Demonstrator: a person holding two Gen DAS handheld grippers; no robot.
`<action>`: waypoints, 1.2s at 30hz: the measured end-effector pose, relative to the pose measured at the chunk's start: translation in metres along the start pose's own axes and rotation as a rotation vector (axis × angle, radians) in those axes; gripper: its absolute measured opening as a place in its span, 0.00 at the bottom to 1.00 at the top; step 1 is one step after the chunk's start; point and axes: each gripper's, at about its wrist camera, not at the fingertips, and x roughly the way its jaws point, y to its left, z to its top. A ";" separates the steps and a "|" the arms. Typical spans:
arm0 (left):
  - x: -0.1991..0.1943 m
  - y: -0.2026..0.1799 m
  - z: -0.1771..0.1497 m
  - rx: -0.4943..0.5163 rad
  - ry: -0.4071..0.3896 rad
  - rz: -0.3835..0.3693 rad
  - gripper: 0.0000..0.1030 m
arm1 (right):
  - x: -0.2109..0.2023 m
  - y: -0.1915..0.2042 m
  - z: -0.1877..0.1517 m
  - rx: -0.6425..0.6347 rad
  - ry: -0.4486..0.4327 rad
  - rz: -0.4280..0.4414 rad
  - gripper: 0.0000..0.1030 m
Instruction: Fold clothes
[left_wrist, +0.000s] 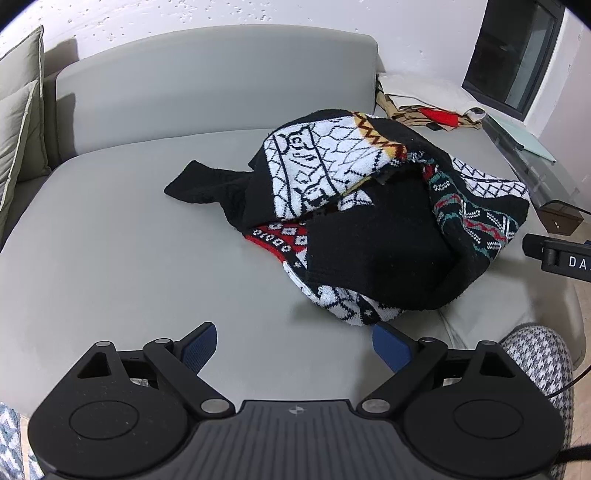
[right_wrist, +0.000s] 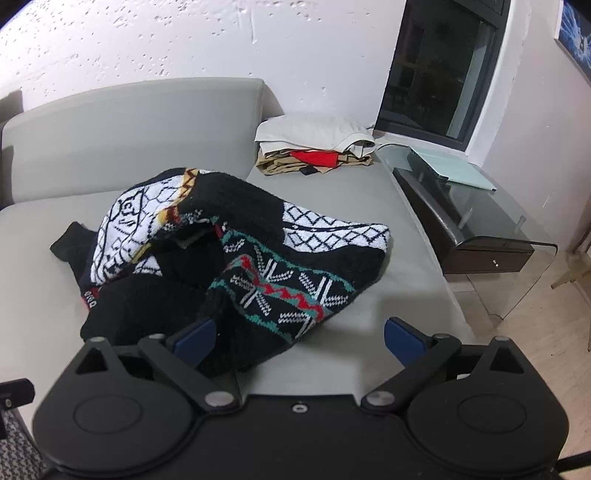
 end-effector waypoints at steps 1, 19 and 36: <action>0.001 0.000 -0.001 0.000 0.005 -0.001 0.89 | 0.000 0.001 -0.001 -0.002 0.006 -0.001 0.97; 0.026 0.009 -0.001 -0.033 0.059 -0.014 0.89 | 0.020 0.028 -0.003 -0.138 0.064 -0.054 1.00; 0.024 0.049 -0.003 -0.080 -0.042 -0.018 0.77 | 0.070 0.040 -0.005 -0.172 0.064 0.282 0.58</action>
